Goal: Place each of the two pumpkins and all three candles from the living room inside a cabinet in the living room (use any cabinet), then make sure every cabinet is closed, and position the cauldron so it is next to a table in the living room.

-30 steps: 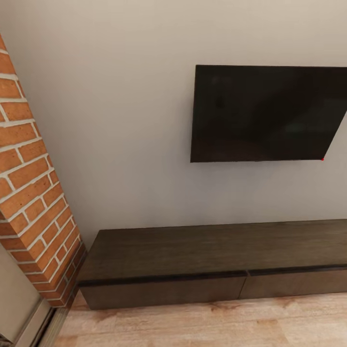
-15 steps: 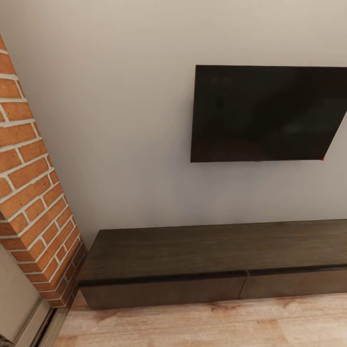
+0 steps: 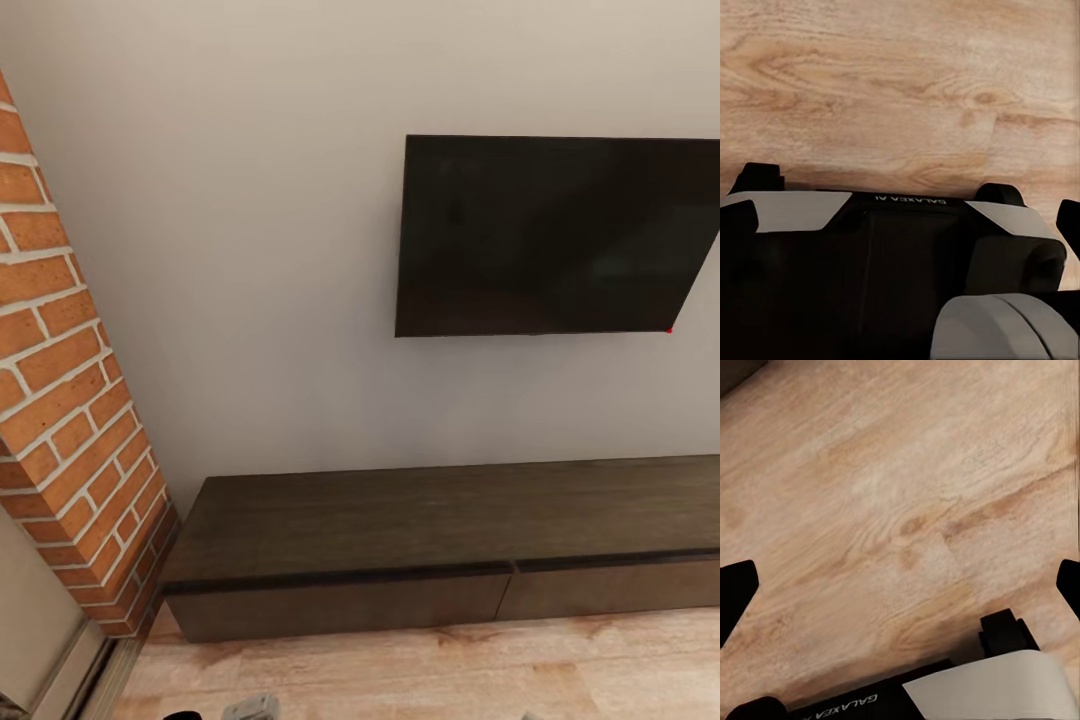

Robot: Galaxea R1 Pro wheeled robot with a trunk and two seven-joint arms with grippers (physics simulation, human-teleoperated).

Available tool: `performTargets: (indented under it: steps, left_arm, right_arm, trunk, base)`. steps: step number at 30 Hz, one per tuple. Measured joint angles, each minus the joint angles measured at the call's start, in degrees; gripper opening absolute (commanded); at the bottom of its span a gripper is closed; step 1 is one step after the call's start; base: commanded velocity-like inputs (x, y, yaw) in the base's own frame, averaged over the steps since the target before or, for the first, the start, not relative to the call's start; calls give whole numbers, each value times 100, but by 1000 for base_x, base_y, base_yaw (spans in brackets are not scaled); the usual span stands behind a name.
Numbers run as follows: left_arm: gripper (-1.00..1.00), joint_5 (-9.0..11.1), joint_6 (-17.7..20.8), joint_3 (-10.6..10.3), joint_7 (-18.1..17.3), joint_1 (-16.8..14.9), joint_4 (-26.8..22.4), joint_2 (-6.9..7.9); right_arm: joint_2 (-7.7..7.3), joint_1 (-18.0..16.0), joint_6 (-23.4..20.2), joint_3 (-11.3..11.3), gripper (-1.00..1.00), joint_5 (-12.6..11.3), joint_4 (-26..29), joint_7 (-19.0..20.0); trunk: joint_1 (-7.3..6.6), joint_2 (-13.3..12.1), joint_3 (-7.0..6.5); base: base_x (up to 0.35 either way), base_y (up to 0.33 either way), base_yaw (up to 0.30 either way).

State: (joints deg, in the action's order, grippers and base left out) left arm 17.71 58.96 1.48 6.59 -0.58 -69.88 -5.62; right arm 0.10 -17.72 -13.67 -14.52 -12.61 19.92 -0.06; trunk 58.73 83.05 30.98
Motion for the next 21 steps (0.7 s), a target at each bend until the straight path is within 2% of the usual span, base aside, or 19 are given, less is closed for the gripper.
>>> performTargets:
  steps: [10, 14, 18, 21]
  left_arm:
    - [100, 27, 44, -3, -6, 0, -98, 9]
    - [100, 37, 47, -5, -11, 0, -99, -2]
    - [100, 36, 48, -8, -12, 0, -100, 0]
    - [100, 37, 48, -5, -12, 0, -100, 10]
  right_arm:
    - [-24, -11, -12, -141, 100, -36, 210, 36]
    - [3, -11, -10, -346, 100, -38, 212, 45]
    - [1, -11, -9, -661, 100, -38, 213, 93]
    - [-20, -4, -8, -783, 100, -50, 214, 177]
  trunk:
    - [0, 0, 0]
    - [0, 0, 0]
    - [87, 159, 71]
    - [153, 279, 125]
  base:
    - [0, 0, 0]
    - [0, 0, 0]
    - [0, 0, 0]
    - [0, 0, 0]
